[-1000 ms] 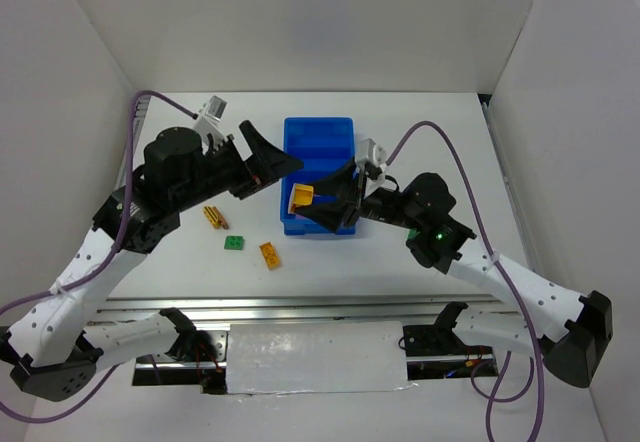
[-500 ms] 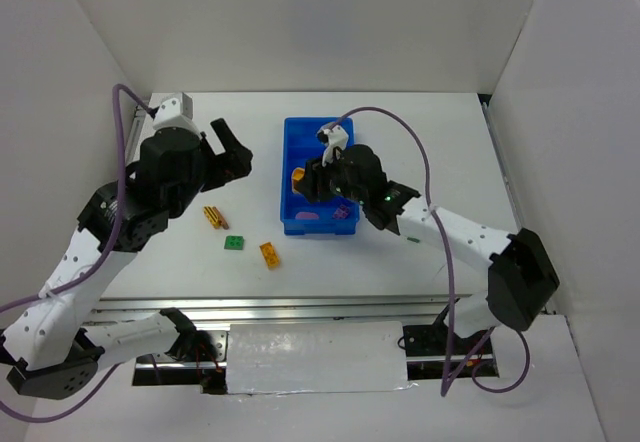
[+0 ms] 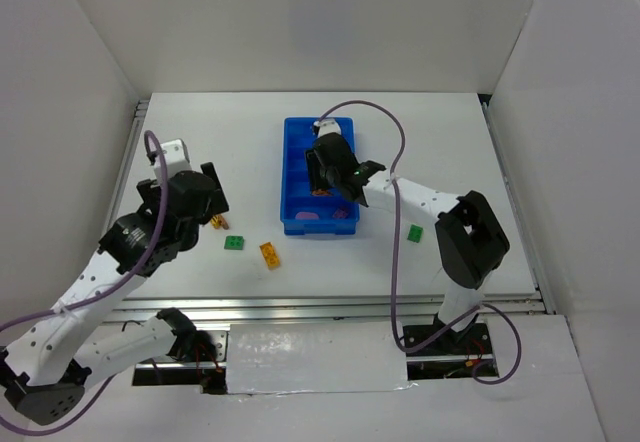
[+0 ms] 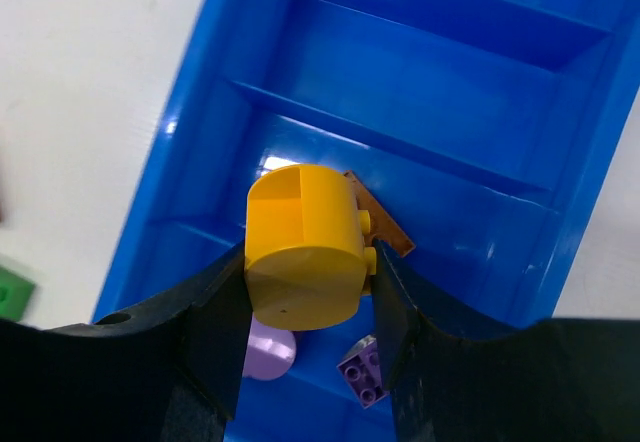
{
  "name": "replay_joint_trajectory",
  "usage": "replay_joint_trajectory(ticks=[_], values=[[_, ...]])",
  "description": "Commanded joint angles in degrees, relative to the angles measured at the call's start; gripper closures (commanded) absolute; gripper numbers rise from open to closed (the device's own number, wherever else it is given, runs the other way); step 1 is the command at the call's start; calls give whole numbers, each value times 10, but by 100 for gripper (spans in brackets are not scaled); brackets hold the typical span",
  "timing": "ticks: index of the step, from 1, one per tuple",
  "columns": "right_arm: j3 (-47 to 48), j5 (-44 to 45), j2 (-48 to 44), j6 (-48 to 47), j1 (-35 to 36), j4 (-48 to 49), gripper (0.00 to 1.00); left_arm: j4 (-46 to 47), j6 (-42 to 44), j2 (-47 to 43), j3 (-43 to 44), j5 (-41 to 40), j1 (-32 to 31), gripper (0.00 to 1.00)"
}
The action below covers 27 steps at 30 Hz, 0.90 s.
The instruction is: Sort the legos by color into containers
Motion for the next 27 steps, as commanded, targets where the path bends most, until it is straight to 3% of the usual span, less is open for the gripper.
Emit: replay_joint_trajectory(ticks=[1,27], values=[[42,50,24,4,-8,-26,100,22,-1,5,-31,-43,4,0],[33,19,25,31,-13,-9,100,43,14,-24,-55,-28,3,0]])
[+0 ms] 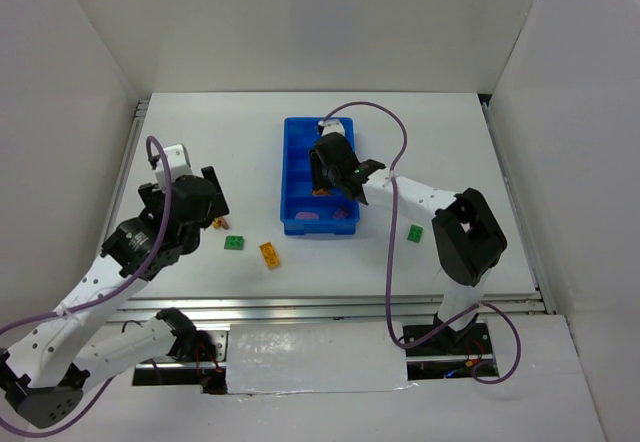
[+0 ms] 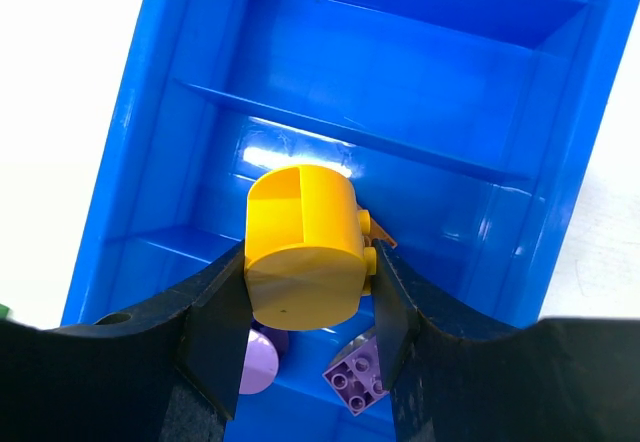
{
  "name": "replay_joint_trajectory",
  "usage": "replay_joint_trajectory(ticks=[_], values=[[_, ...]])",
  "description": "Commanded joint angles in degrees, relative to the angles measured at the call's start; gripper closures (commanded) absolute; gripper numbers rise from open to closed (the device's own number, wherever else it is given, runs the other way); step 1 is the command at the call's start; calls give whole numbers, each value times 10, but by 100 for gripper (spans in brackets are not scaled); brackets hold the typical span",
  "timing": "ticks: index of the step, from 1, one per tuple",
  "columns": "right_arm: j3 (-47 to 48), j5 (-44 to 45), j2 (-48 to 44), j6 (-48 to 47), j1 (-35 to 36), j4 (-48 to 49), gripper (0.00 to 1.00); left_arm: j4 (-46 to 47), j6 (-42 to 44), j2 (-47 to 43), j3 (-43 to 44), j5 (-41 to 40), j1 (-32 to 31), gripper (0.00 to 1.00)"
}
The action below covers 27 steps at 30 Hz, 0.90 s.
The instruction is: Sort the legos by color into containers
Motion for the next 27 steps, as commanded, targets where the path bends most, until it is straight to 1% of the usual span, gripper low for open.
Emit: replay_joint_trajectory(ticks=[1,27], values=[[20,-1,-3,9,-4,8,100,23,14,-15,-5,-14,2,0],[-1,-18,-24,11,-4,17,100,25,16,-10,-6,-12,1,0]])
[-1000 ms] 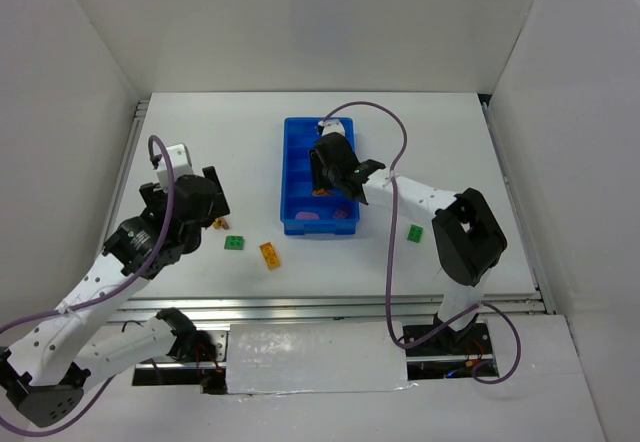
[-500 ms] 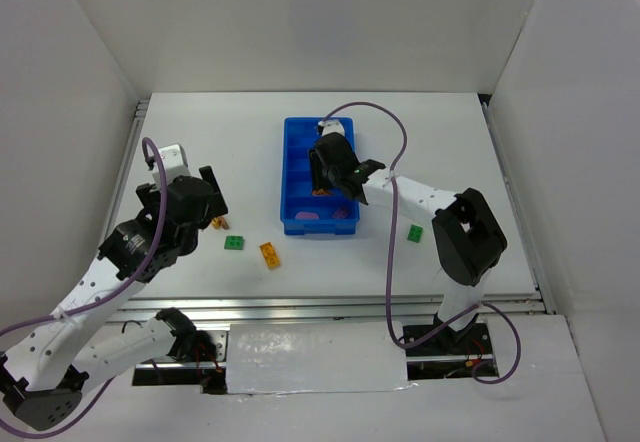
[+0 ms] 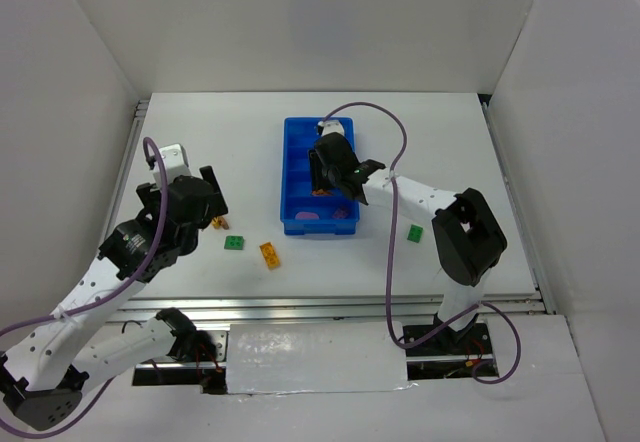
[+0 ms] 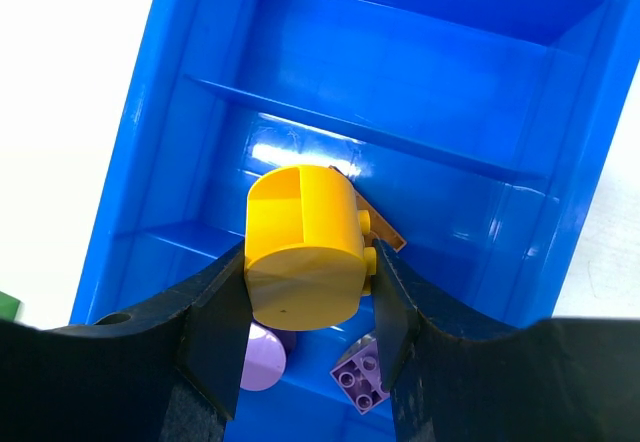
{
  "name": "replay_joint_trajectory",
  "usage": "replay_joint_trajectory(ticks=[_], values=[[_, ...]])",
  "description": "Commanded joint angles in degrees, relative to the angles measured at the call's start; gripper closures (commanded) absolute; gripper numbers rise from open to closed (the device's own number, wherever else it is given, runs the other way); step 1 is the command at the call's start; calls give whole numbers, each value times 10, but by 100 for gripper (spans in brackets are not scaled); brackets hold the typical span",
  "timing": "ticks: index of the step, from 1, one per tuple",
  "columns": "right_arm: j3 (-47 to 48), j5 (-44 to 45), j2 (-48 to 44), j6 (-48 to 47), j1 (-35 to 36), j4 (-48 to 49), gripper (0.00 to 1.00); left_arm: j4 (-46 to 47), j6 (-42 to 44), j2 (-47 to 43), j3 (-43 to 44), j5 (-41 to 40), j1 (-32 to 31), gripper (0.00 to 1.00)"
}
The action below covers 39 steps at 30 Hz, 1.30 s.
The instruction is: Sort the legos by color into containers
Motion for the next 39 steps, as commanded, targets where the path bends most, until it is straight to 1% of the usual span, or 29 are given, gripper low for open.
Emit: replay_joint_trajectory(ticks=[1,26,29,33,39], values=[[1,-7,-25,6,-1,17,100,17,12,2,-5,-11,2,0],[39,-4,-21,-22,-24,9,100,17,10,-2,-8,-18,3,1],[58,0,-12,-35,-31,8,100,16,10,2,-7,-15,3,0],[92,21,23,-56,-39,7,100,16,10,3,-7,-15,3,1],[127,39,68,-89,-47,32,100,22,16,8,-10,-7,3,1]])
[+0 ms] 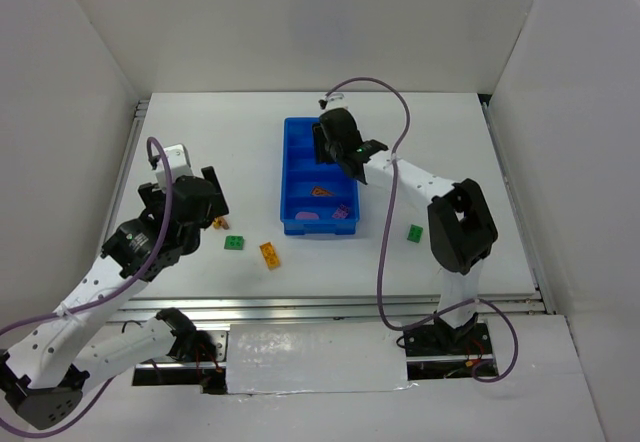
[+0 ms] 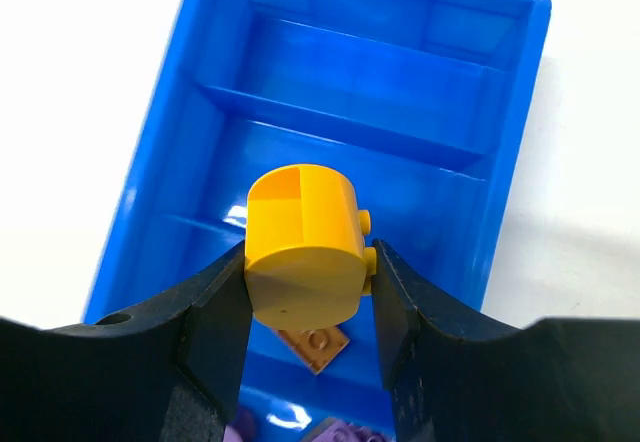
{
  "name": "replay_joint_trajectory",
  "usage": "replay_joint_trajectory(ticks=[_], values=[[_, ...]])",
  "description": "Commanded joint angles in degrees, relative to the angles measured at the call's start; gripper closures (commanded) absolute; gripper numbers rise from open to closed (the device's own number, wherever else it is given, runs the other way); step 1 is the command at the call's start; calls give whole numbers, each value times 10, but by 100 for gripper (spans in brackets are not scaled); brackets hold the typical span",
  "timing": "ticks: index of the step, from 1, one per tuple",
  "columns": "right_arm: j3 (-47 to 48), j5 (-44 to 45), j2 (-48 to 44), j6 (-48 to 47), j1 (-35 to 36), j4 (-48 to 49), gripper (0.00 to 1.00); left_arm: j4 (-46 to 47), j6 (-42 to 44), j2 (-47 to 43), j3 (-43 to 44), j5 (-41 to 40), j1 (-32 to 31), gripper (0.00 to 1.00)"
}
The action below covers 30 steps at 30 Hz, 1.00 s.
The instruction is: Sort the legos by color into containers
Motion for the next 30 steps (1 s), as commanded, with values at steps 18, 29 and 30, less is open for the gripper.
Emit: replay_joint_trajectory(ticks=[18,29,30], values=[[81,33,116,-50,-11,23,78,36,32,16,-4,34,23,0],[97,22,118,-47,-11,9,39,47,41,13,-7,52,36,0],[97,22,116,-46,-11,9,22,46,41,12,-8,52,36,0]])
